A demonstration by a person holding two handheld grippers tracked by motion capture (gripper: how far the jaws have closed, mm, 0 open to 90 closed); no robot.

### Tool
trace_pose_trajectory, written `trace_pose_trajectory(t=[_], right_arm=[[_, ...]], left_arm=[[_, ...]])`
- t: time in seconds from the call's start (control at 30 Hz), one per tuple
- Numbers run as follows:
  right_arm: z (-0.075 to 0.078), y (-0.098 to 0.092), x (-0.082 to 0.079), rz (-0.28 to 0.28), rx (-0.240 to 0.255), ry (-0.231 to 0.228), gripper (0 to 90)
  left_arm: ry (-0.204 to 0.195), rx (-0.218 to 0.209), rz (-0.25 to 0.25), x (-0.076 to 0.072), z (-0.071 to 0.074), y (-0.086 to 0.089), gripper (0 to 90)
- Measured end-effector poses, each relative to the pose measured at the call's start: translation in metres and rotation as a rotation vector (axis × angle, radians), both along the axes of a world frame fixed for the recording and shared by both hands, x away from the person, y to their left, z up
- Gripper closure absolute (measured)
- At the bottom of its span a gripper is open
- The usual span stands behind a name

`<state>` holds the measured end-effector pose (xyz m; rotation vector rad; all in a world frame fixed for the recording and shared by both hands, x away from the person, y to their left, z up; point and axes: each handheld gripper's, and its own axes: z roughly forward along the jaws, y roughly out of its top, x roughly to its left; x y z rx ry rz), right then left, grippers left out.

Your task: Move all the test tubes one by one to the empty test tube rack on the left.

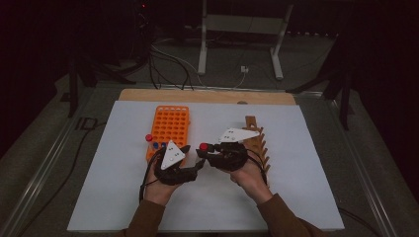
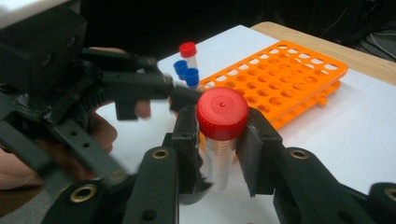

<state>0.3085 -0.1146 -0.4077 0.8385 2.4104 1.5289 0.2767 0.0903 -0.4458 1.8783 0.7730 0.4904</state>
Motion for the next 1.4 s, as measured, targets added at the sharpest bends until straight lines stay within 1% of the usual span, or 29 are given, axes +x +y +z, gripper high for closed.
trace_pose_trajectory(t=[0.03, 0.1, 0.17, 0.23, 0.37, 0.43, 0.53, 0.6, 0.7, 0.8, 0.87, 0.9, 1.0, 1.07, 1.1, 1.17, 1.3, 1.4], right_arm=[[0.000, 0.001, 0.000, 0.004, 0.000, 0.003, 70.4], [-0.001, 0.002, -0.001, 0.014, -0.002, 0.007, 70.4], [-0.002, 0.003, -0.001, 0.019, -0.003, 0.010, 70.4], [-0.002, 0.004, -0.001, 0.025, -0.002, 0.011, 70.4], [-0.002, 0.003, -0.001, 0.027, 0.005, 0.015, 69.9], [-0.001, 0.002, -0.001, 0.033, 0.014, 0.016, 61.9], [0.000, -0.004, 0.000, 0.044, 0.053, 0.019, 50.2], [0.001, -0.008, 0.002, 0.040, 0.066, 0.017, 43.3], [0.002, -0.015, 0.003, 0.009, 0.072, -0.003, 32.9], [0.001, -0.022, 0.003, -0.048, 0.056, -0.034, 20.9], [-0.002, -0.028, 0.005, -0.088, 0.044, -0.047, 15.0], [-0.003, -0.030, 0.006, -0.102, 0.040, -0.049, 14.5], [-0.009, -0.041, 0.009, -0.148, 0.030, -0.055, 8.5], [-0.012, -0.047, 0.011, -0.190, 0.000, -0.072, 5.3], [-0.013, -0.050, 0.011, -0.201, -0.007, -0.074, 4.5], [-0.015, -0.057, 0.012, -0.232, -0.016, -0.081, 3.4], [-0.017, -0.072, 0.012, -0.271, -0.002, -0.079, 0.3], [-0.018, -0.082, 0.010, -0.313, 0.000, -0.084, 0.1]], left_arm=[[0.002, -0.002, -0.010, 0.000, 0.000, 0.000, 46.6], [0.003, 0.005, -0.025, 0.000, -0.001, -0.001, 57.4], [0.007, 0.009, -0.031, -0.001, -0.001, -0.002, 63.7], [0.010, 0.003, -0.038, 0.000, -0.002, -0.001, 70.9], [0.007, 0.000, -0.053, -0.002, -0.001, -0.002, 74.2], [0.010, -0.004, -0.049, -0.001, -0.001, -0.001, 74.9], [0.015, -0.017, -0.039, -0.001, -0.002, 0.003, 75.1], [0.018, -0.029, -0.029, 0.000, -0.001, 0.006, 75.1], [0.018, -0.047, -0.017, 0.000, 0.000, 0.011, 75.2], [0.017, -0.055, -0.010, -0.001, 0.002, 0.017, 75.2], [0.016, -0.060, -0.003, -0.002, 0.004, 0.021, 75.2], [0.013, -0.063, 0.001, -0.002, 0.005, 0.023, 75.2], [0.007, -0.079, 0.014, -0.003, 0.010, 0.032, 75.2], [0.005, -0.092, 0.018, -0.003, 0.012, 0.037, 75.1], [0.008, -0.097, 0.013, -0.003, 0.013, 0.040, 75.1], [0.003, -0.102, 0.024, -0.004, 0.016, 0.046, 75.1], [-0.007, -0.121, 0.051, -0.004, 0.020, 0.059, 75.1], [-0.014, -0.134, 0.076, -0.004, 0.023, 0.068, 75.1]])
